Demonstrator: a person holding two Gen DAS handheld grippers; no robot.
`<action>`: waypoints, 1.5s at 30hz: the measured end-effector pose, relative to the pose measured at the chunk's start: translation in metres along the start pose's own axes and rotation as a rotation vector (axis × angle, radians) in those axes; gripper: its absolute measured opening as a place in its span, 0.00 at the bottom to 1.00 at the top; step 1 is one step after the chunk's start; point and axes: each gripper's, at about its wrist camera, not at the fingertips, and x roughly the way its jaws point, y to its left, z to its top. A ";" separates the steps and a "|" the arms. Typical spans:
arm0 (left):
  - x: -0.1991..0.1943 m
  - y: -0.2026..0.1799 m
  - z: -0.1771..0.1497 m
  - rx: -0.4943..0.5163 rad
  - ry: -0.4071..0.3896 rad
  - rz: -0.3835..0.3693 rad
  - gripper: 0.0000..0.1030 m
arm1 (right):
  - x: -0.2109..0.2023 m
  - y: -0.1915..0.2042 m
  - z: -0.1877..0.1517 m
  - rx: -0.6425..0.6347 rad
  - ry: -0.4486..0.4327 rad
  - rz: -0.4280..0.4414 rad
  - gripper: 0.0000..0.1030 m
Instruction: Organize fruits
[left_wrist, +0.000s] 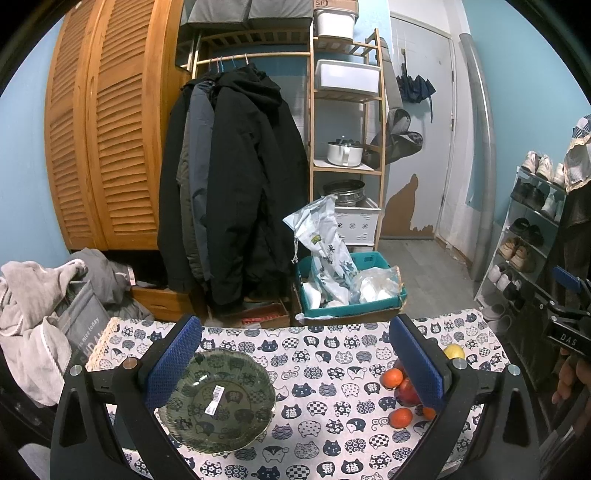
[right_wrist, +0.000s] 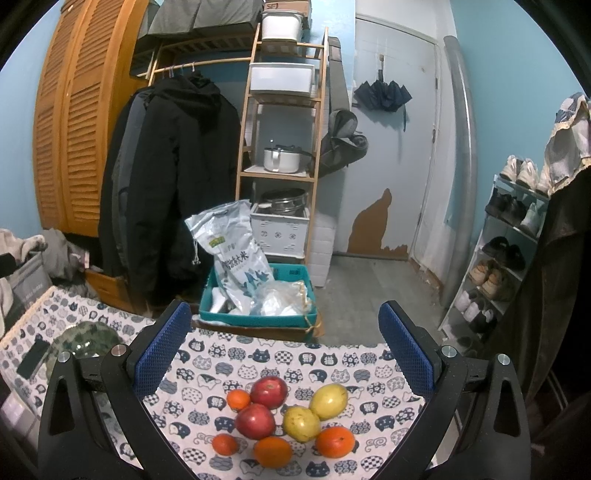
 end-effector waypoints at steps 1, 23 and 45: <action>0.000 0.000 0.000 0.000 -0.001 0.000 0.99 | 0.000 0.000 -0.002 -0.002 -0.001 -0.001 0.97; -0.003 -0.014 -0.001 0.012 0.002 -0.015 0.99 | -0.001 -0.017 -0.008 0.009 0.003 -0.005 0.97; 0.093 -0.070 -0.053 0.057 0.275 -0.111 0.99 | 0.047 -0.063 -0.068 0.035 0.255 -0.054 0.96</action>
